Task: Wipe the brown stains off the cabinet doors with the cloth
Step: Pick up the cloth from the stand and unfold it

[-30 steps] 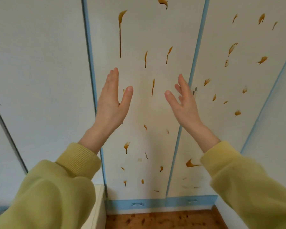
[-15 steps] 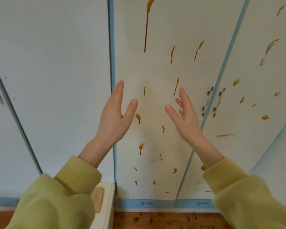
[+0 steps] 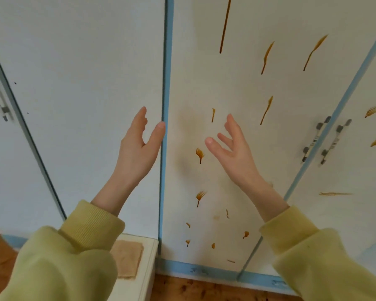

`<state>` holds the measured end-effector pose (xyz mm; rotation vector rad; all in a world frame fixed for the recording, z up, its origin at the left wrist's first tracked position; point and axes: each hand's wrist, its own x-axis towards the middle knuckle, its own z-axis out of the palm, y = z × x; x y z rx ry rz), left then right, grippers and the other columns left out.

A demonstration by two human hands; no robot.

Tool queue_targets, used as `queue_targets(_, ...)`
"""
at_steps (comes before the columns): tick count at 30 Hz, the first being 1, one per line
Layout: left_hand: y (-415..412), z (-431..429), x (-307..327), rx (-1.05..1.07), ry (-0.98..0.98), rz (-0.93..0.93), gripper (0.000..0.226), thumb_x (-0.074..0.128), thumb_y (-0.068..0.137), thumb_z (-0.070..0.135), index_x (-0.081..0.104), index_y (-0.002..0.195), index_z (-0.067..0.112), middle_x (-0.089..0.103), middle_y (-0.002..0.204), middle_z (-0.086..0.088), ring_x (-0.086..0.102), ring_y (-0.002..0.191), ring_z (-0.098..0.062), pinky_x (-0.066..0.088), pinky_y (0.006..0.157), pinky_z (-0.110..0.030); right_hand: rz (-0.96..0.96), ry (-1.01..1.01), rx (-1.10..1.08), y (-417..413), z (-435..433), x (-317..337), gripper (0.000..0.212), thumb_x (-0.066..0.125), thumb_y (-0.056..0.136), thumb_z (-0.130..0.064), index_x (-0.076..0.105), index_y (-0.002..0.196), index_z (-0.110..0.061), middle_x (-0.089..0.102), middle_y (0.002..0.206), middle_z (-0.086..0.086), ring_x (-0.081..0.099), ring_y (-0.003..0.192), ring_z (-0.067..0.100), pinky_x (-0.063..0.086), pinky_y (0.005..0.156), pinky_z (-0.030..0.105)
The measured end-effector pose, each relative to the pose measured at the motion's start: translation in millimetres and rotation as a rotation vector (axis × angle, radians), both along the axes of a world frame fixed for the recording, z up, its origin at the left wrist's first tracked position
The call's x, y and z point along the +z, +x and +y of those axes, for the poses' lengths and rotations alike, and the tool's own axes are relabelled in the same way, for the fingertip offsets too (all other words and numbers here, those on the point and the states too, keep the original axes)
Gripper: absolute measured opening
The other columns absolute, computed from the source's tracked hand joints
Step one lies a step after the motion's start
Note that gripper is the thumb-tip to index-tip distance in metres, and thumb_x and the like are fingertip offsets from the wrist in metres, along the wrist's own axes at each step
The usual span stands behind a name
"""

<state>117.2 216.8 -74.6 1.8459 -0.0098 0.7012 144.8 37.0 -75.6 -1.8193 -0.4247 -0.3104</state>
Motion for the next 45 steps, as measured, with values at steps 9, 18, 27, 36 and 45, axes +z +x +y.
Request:
queue_targets(9,3,42,-36,0.094,-0.19,0.123,0.05,0.054,0.089,0.032,0.039,0.135,0.021,0.047,0.134,-0.005,0.045,0.122,-0.012,0.036,0.092,-0.023,0.111,0.009,0.035,11,49,-32,0.075,0.059,0.087,-0.03,0.014,0.146,-0.023,0.023,0.151,-0.001,0.039,0.129,0.011,0.034,0.097,0.022)
queue_targets(18,13,126,-116,0.064,0.034,0.345,0.051,0.055,0.089,0.03,0.038,0.135,0.016,0.045,0.137,-0.007,0.042,0.127,-0.018,0.035,0.098,-0.028,0.271,-0.172,-0.085,13,126,-108,0.058,0.056,0.09,-0.029,0.031,0.14,-0.013,0.041,0.14,0.004,0.047,0.112,0.007,0.038,0.09,0.021)
queue_targets(27,32,199,-185,-0.06,0.335,0.555,0.058,0.052,0.091,0.028,0.031,0.14,0.007,0.034,0.145,-0.012,0.028,0.136,-0.023,0.023,0.108,-0.034,0.51,-0.177,-0.198,11,185,-185,0.059,0.055,0.091,-0.032,0.028,0.142,-0.02,0.038,0.142,0.006,0.047,0.12,0.017,0.04,0.097,0.031)
queue_targets(36,46,218,-279,-0.056,0.269,0.831,0.064,0.052,0.09,0.028,0.023,0.142,0.005,0.03,0.146,-0.018,0.031,0.132,-0.033,0.03,0.103,-0.04,0.702,-0.209,-0.237,12,212,-271,0.068,0.054,0.091,-0.027,0.016,0.146,-0.018,0.039,0.142,0.011,0.045,0.124,0.022,0.038,0.101,0.035)
queue_targets(45,79,212,-433,0.097,0.173,0.9,0.065,0.054,0.087,0.03,0.025,0.14,0.003,0.034,0.141,-0.021,0.035,0.127,-0.037,0.034,0.101,-0.045,0.788,-0.111,-0.277,44,200,-414,0.058,0.05,0.093,-0.024,0.023,0.143,-0.013,0.044,0.132,0.008,0.045,0.111,0.015,0.035,0.088,0.022)
